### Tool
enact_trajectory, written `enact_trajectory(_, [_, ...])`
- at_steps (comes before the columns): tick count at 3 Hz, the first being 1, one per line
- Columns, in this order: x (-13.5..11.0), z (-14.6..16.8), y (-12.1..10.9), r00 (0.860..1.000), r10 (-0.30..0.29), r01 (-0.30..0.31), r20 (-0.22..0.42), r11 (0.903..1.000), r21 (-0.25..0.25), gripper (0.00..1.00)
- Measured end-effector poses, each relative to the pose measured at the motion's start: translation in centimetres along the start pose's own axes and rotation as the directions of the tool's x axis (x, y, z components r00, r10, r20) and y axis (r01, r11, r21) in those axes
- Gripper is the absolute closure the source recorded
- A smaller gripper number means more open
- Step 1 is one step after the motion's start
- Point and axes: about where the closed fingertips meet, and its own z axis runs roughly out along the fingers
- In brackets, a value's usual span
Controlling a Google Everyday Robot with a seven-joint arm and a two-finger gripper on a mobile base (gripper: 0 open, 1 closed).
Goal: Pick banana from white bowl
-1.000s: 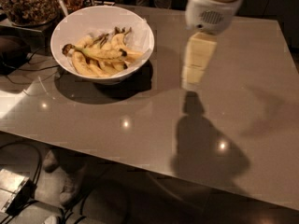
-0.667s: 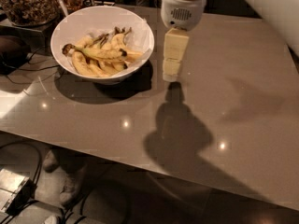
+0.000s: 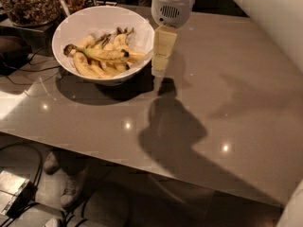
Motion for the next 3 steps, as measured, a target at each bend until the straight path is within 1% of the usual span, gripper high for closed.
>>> enact_trajectory(1, [-5.7,1.1,-3.1,1.0,0.028,-0.028,-0.003,0.9996,0.002,0.0])
enact_trajectory(2, [-6.6,1.2,-3.8,0.999,0.025,-0.026,0.026,0.9993,0.026,0.0])
enact_trajectory(3, [-8.4,2.5,-4.5,0.998,0.051,-0.052,0.036,0.9985,0.015,0.0])
